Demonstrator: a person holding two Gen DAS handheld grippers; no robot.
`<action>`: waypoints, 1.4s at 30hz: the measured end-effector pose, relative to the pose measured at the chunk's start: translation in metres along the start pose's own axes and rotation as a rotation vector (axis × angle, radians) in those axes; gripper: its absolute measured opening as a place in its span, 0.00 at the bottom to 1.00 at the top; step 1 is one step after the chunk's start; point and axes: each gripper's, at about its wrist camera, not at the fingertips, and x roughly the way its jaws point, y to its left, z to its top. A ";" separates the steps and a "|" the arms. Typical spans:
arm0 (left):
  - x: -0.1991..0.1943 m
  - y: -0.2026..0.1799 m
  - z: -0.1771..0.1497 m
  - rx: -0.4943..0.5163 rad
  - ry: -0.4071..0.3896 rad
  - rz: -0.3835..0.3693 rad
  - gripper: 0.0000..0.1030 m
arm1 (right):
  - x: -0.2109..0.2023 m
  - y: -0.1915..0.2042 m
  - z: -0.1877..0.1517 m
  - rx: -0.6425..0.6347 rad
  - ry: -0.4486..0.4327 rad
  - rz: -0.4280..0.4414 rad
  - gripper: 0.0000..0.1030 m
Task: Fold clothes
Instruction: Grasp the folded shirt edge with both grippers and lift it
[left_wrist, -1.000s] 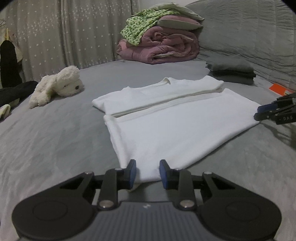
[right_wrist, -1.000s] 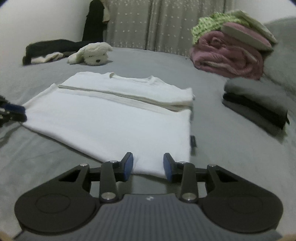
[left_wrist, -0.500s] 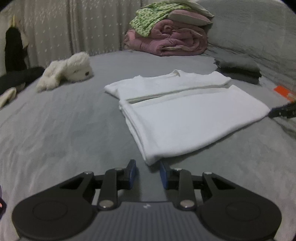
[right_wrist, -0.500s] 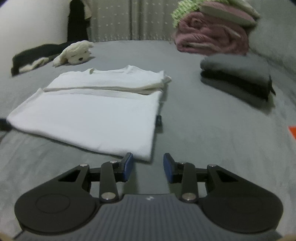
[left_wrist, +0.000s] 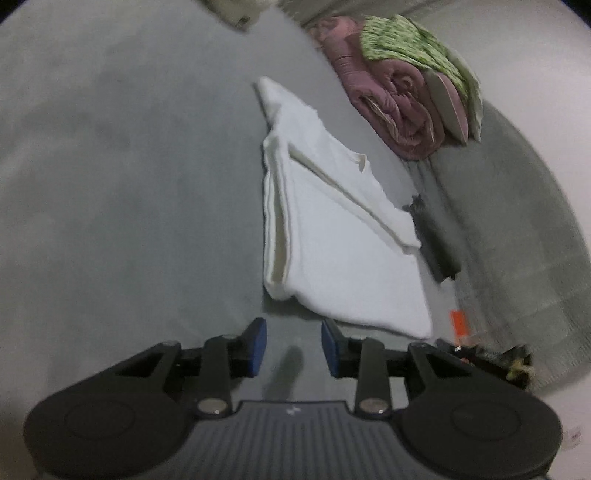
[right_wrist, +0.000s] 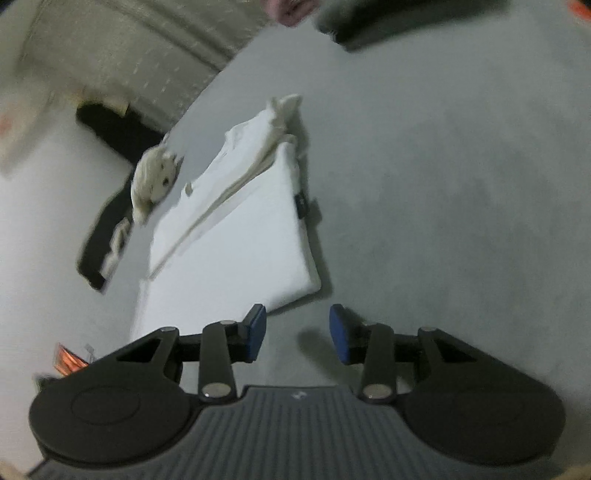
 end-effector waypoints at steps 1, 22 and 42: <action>0.004 0.000 0.000 -0.016 -0.003 -0.008 0.32 | 0.002 -0.001 0.001 0.016 0.005 0.010 0.39; 0.038 0.000 0.008 -0.141 -0.147 -0.042 0.21 | 0.027 -0.007 0.023 0.104 -0.024 0.116 0.32; 0.016 -0.004 -0.001 -0.399 -0.247 -0.091 0.09 | 0.006 -0.034 0.009 0.503 -0.133 0.326 0.11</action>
